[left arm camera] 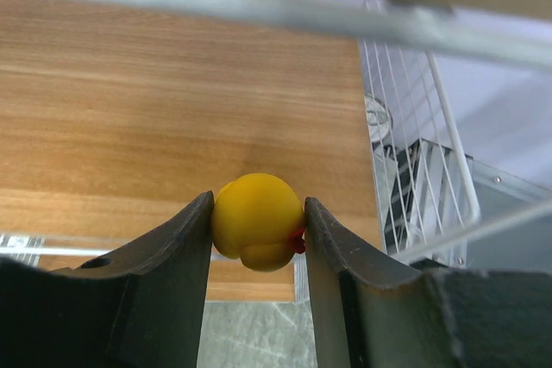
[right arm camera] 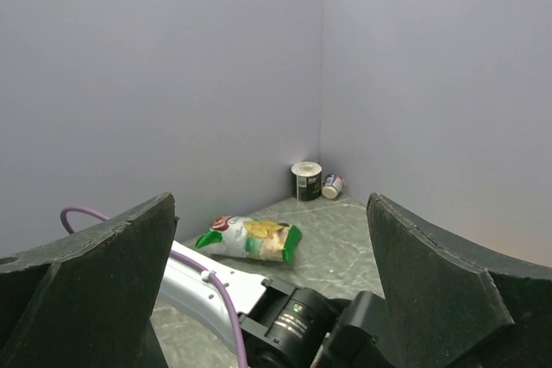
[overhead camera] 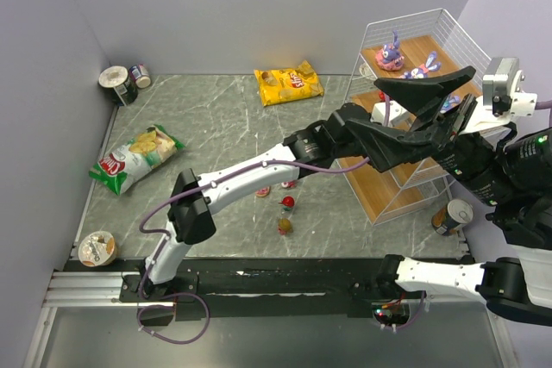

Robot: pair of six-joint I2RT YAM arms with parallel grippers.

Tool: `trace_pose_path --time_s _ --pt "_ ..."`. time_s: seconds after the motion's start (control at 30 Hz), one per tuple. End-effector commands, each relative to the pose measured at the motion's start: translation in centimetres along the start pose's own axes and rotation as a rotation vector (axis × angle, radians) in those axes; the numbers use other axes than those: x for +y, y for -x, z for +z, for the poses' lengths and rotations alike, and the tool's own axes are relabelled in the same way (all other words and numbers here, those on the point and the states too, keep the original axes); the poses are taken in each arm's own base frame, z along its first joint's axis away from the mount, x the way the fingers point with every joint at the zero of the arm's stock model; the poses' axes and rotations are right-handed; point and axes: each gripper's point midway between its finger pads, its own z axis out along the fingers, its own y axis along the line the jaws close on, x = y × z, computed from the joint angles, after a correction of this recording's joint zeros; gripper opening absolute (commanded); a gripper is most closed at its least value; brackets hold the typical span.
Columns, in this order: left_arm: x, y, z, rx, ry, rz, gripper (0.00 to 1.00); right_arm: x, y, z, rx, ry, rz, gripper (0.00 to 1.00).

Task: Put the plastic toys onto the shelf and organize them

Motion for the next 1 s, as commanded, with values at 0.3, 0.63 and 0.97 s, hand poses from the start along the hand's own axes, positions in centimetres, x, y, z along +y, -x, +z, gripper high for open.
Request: trace_pose_path --time_s 0.3,0.63,0.97 --pt "-0.2 2.2 0.5 -0.069 0.105 -0.121 0.13 -1.2 0.2 -1.6 -0.013 -0.063 0.011 0.98" --pt "-0.8 2.1 0.8 -0.086 0.128 -0.135 0.15 -1.4 0.3 -1.5 -0.007 -0.074 0.009 0.98" --pt "-1.7 2.0 1.0 -0.081 0.131 -0.138 0.17 -1.5 0.1 -1.3 -0.001 -0.077 0.0 0.98"
